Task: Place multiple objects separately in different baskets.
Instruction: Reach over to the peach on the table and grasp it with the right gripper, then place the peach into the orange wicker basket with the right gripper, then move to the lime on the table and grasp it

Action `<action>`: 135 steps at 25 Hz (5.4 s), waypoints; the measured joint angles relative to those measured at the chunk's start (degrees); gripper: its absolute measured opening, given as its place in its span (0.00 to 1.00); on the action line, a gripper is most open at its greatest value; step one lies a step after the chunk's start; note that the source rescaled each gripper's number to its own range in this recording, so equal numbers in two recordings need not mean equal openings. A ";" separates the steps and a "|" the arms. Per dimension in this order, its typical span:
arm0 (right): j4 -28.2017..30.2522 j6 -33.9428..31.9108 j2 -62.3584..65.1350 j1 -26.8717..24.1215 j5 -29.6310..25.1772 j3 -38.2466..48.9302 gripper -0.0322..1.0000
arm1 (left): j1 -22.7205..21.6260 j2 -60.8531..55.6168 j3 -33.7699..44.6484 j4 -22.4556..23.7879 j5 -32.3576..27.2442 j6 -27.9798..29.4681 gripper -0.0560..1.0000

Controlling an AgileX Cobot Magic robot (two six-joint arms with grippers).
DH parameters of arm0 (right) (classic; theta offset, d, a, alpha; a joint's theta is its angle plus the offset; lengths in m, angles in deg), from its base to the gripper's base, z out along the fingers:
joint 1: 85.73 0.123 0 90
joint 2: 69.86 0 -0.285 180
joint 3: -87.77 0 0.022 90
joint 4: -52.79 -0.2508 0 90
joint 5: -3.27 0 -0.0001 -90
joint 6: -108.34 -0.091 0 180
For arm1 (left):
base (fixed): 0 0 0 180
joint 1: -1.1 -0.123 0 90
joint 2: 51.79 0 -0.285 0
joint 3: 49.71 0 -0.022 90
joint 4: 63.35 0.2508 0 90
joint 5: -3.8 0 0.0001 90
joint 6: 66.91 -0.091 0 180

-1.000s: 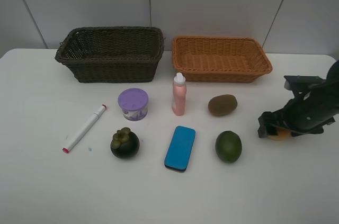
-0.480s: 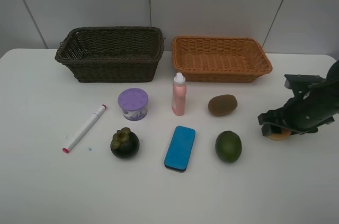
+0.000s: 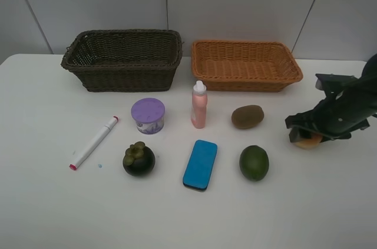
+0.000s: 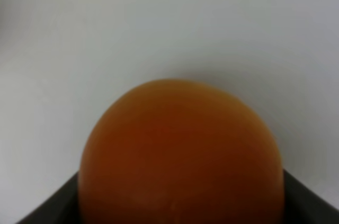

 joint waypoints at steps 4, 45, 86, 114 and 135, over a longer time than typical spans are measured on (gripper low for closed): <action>0.00 0.00 -0.04 0.00 -5.77 -6.80 0.55 | 0.00 0.00 0.00 0.00 0.00 0.00 1.00; 0.88 0.49 -23.96 4.00 -21.48 -49.88 0.55 | 0.00 0.00 0.00 0.00 0.00 0.00 1.00; 1.69 1.09 -19.05 4.00 -20.97 -49.88 0.84 | 0.00 0.00 0.00 0.00 0.00 0.00 1.00; 1.73 -8.53 4.15 13.91 -38.54 -29.69 0.78 | 0.00 0.00 0.00 0.00 0.00 0.00 1.00; -2.35 -35.61 10.07 26.64 -19.78 -4.54 0.78 | 0.00 0.00 0.00 0.00 0.00 0.00 1.00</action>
